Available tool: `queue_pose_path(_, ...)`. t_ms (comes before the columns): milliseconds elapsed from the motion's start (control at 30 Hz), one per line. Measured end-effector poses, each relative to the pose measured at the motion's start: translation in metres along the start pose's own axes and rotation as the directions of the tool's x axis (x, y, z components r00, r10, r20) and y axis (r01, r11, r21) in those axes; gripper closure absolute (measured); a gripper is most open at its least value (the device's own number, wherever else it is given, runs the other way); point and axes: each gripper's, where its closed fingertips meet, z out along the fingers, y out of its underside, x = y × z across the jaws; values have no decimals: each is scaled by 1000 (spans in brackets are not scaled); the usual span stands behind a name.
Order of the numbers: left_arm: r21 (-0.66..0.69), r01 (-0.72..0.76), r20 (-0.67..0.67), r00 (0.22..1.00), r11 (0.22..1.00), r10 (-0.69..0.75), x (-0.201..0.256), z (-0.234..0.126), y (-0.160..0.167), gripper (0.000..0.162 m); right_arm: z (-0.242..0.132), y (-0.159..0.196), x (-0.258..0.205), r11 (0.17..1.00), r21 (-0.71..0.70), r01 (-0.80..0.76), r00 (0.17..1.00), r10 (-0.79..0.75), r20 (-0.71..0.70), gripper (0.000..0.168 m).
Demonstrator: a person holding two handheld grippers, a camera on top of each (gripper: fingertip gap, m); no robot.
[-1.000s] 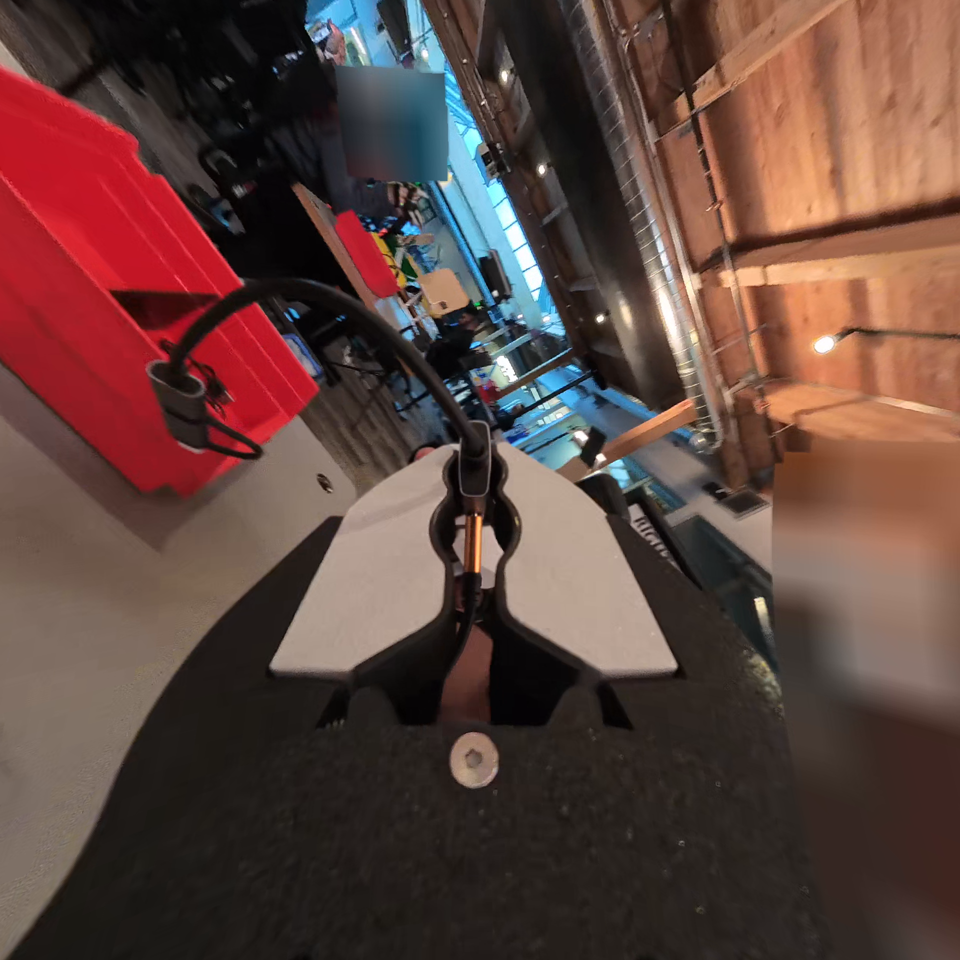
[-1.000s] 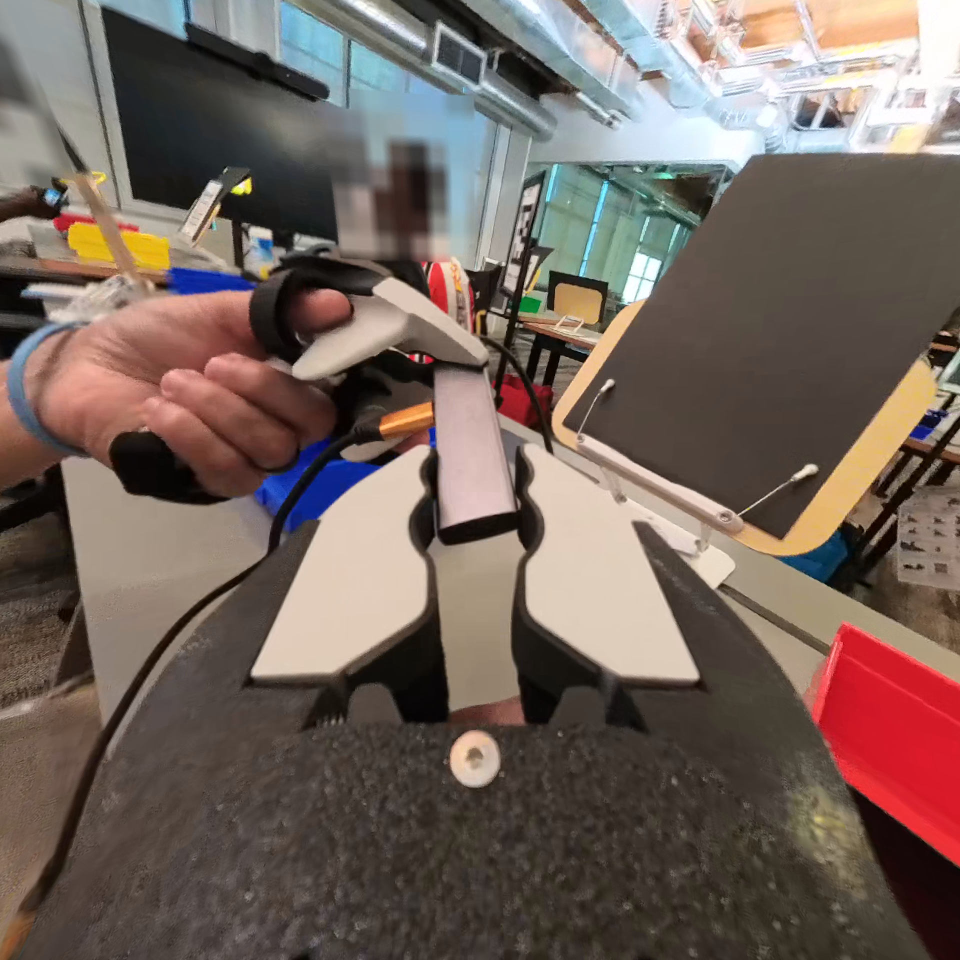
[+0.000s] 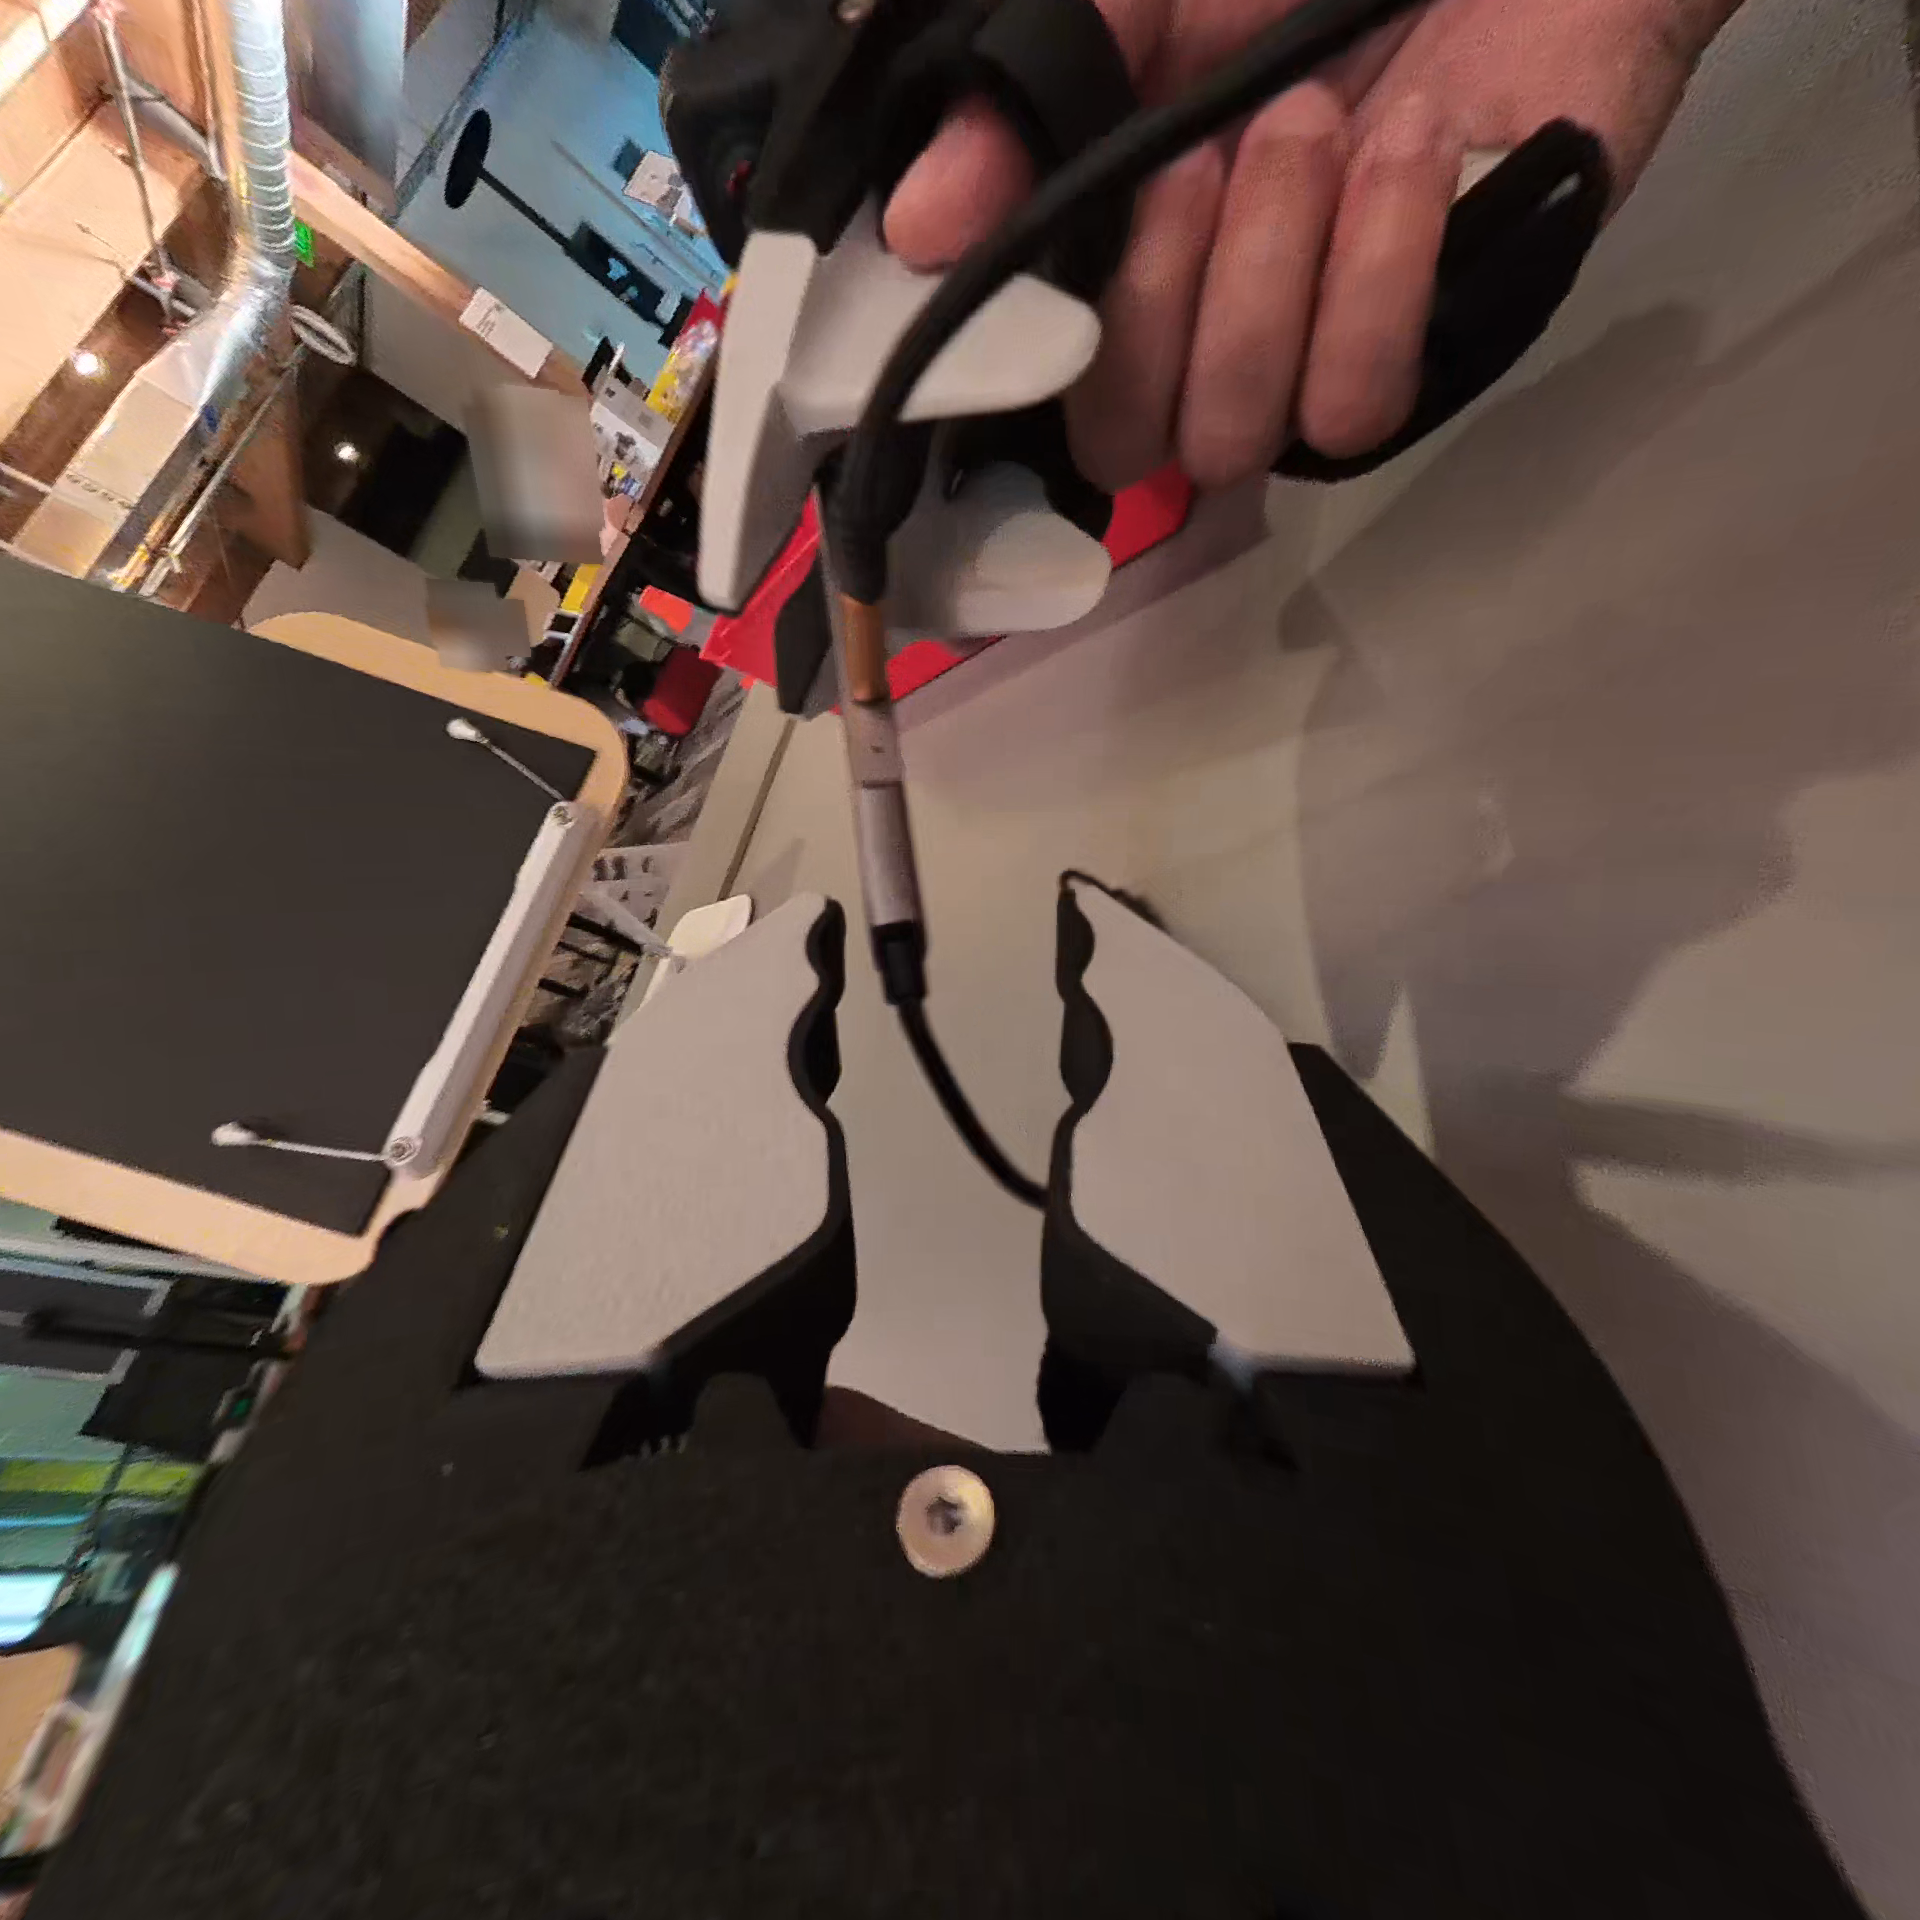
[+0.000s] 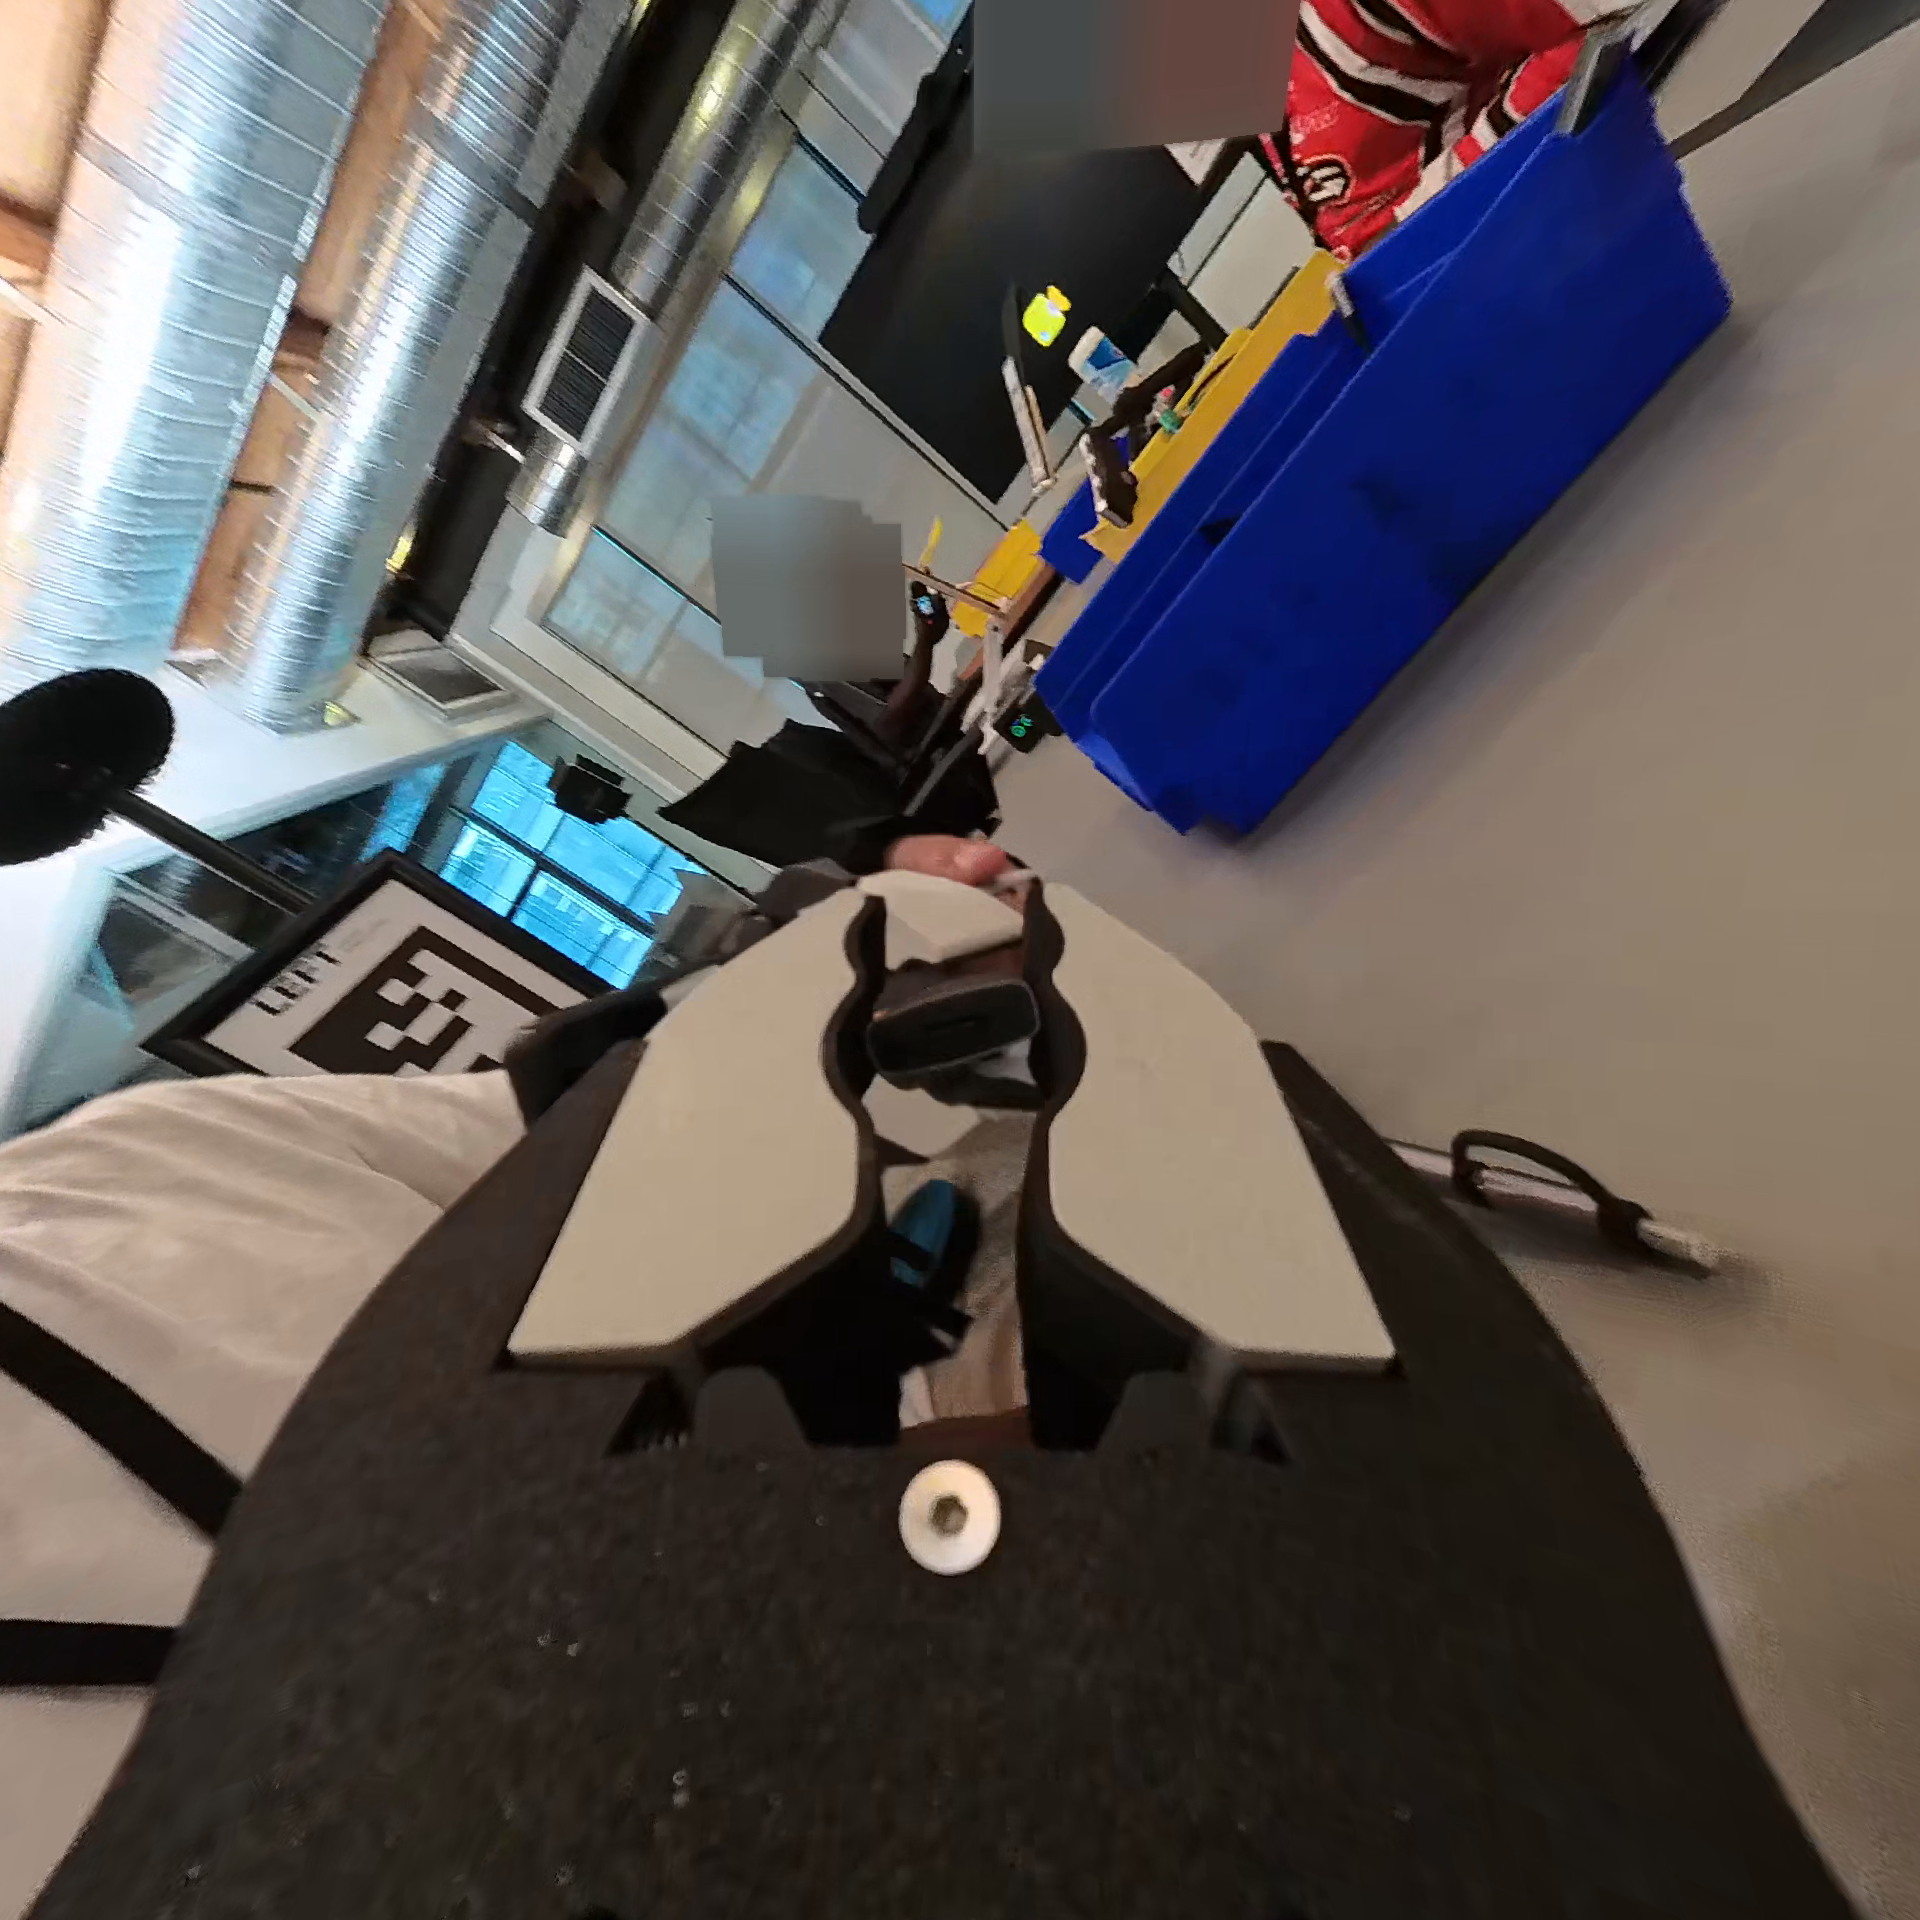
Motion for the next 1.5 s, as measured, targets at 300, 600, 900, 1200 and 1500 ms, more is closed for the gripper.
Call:
queue_pose_path(300, 101, -83, 84, 994, 991, 75, -6, -6, -19, 132, 18, 22, -8, 965, -35, -261, 942, 262, 212, 144)
queue_pose_path(600, 178, -1, 58, 998, 984, -9, -3, -10, -31, 153, 20, 29, -10, 959, -67, -275, 924, 283, 258, 144)
queue_pose_path(900, -25, -127, 158, 979, 992, 129, -21, -2, -8, 153, 10, 11, 17, 1000, 7, -15, 1000, 15, 2, 127)
queue_pose_path(1200, -334, -143, 252, 939, 932, 235, -48, 3, 53, 153, 2, 8, 14, 760, -262, 595, 617, -641, -457, 132)
queue_pose_path(1500, -332, -202, 231, 930, 921, 287, -36, 10, 45, 153, 30, 29, 36, 754, -370, 543, 551, -652, -520, 142)
